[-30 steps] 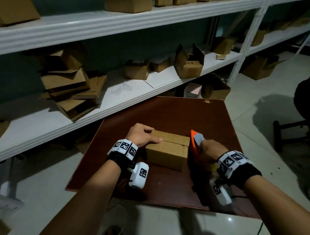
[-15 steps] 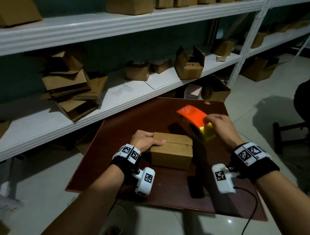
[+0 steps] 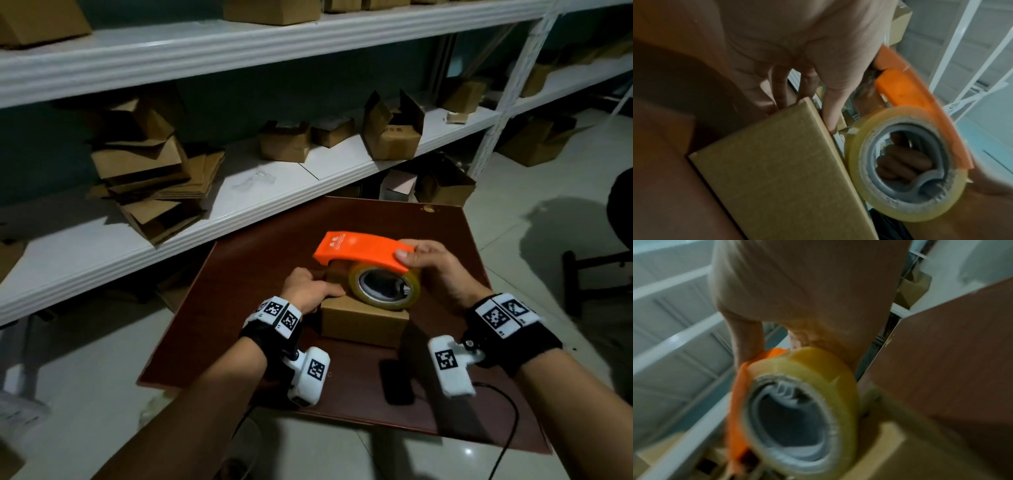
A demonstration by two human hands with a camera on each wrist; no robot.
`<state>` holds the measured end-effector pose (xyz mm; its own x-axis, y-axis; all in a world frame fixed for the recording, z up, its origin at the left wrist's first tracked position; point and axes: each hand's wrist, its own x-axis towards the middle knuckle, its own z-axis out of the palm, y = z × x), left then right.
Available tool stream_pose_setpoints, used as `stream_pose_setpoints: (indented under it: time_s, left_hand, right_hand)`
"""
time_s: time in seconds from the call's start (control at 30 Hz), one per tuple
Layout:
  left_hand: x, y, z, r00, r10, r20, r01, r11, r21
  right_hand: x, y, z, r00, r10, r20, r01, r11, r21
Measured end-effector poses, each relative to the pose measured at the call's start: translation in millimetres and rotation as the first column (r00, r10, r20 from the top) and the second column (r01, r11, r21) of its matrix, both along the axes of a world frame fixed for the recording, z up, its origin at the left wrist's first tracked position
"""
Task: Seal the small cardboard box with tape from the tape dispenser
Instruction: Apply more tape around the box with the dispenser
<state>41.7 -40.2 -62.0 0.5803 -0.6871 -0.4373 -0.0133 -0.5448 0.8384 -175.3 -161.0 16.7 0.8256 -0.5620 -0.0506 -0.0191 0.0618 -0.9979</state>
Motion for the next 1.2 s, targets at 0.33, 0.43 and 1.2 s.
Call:
stream_pose_setpoints:
  time_s: [0.33,0.43,1.2]
  left_hand:
    - [0,2,-6,0.999,0.033,0.011,-0.033,0.999,-0.027]
    - [2,2,-8,0.999,0.032,-0.006,-0.032,0.998,-0.046]
    - [-6,10,-4,0.998,0.040,-0.047,-0.046,0.989,-0.138]
  right_hand:
    - [-1,-5,6,0.996,-0.039,-0.079,0.028,0.990,-0.140]
    - [0,0,5,0.996,-0.034,-0.080,0.024,0.992,-0.124]
    - [1,23,-33,0.957,-0.291,0.016,0.289,0.941,-0.175]
